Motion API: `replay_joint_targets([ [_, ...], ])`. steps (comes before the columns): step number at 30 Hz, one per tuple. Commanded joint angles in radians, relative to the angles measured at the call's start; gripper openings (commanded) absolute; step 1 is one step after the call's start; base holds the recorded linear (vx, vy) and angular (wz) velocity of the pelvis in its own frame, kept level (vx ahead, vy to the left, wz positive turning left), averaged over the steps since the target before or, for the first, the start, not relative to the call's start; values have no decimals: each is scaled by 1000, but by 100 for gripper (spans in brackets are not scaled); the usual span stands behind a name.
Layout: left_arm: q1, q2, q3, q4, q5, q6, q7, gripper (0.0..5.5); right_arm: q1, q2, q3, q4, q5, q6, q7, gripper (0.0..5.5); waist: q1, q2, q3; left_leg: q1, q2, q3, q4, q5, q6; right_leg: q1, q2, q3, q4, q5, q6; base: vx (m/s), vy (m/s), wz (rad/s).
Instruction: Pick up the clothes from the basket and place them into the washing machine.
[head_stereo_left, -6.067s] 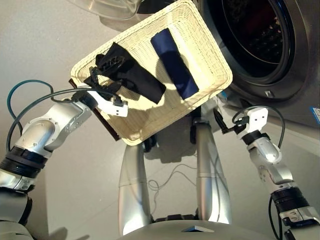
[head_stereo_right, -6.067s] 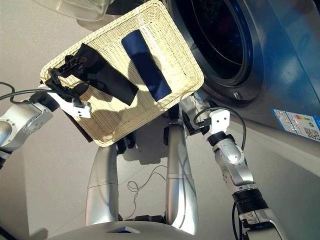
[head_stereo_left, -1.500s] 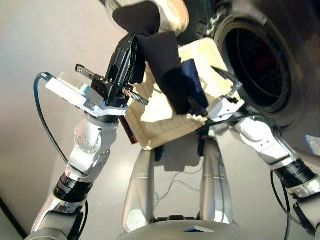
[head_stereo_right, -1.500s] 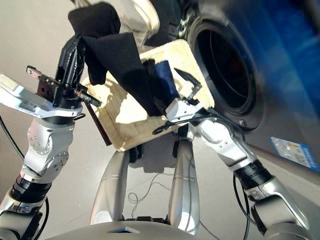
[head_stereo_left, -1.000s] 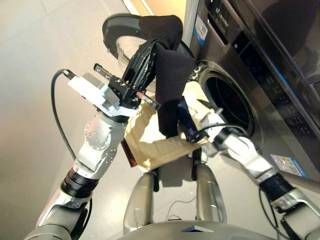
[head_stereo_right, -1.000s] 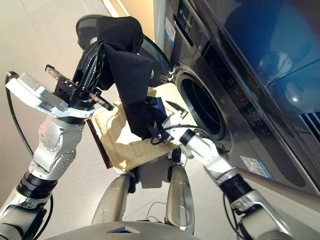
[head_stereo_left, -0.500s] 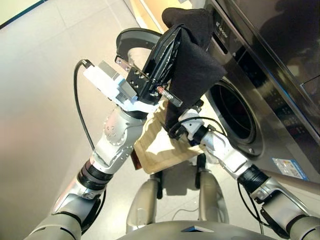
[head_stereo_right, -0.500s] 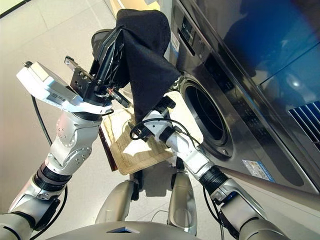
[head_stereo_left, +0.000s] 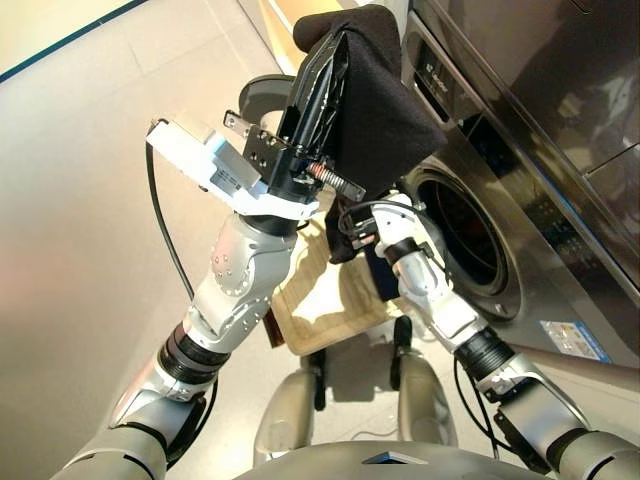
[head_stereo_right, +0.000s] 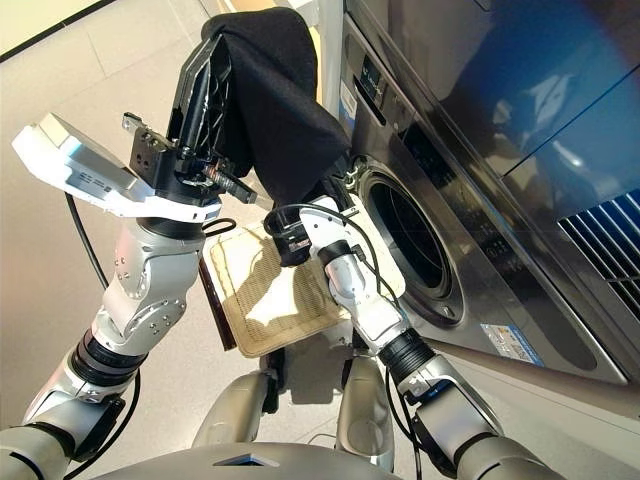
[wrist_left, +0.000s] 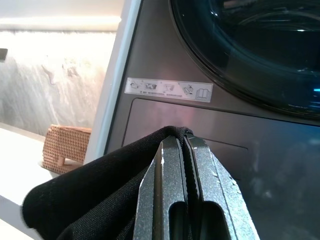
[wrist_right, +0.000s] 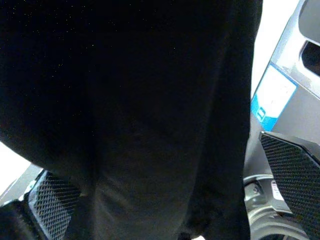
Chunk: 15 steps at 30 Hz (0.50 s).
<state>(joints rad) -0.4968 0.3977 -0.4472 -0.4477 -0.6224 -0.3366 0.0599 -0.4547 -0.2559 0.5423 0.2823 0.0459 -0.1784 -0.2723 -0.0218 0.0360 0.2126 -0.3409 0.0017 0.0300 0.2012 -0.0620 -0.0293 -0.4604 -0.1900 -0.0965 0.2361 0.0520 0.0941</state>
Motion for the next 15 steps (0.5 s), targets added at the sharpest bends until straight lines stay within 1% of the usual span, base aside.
replay_joint_targets([
  [1,-86,-14,-10,-125,-1,-61,5,0,-90,89,3,9,-11,-28,-19,91,15,-36,-47,-64,-54,10,-15,68,43,100,-1,20,-129,47,34,0,0,0],
  [2,-87,-17,-11,-127,-5,-63,5,0,-98,95,0,33,-12,-27,-30,0,17,-36,-48,-65,-54,9,-14,68,43,100,-2,21,-129,47,34,0,0,0],
  [4,-92,-19,-15,-135,-15,-64,5,0,-125,109,-4,95,-16,-26,-60,0,22,-37,-51,-65,-56,7,-11,65,45,102,-3,22,-130,48,35,0,0,0],
  [7,-90,-13,-8,-144,-25,-66,-1,0,-136,117,-15,140,1,-23,-67,0,28,-37,-60,-62,-58,7,-9,61,45,107,-3,22,-130,47,36,0,0,0],
  [11,-78,-5,7,-138,-27,-70,-11,0,-112,100,-32,156,24,-26,-53,0,29,-40,-67,-56,-61,8,-6,55,47,113,-6,23,-131,47,38,0,0,0],
  [15,-63,10,37,-137,-20,-75,-14,0,-70,70,-59,149,39,-27,-38,0,28,-42,-69,-52,-64,8,-6,52,48,119,-10,20,-135,49,41,0,0,0],
])
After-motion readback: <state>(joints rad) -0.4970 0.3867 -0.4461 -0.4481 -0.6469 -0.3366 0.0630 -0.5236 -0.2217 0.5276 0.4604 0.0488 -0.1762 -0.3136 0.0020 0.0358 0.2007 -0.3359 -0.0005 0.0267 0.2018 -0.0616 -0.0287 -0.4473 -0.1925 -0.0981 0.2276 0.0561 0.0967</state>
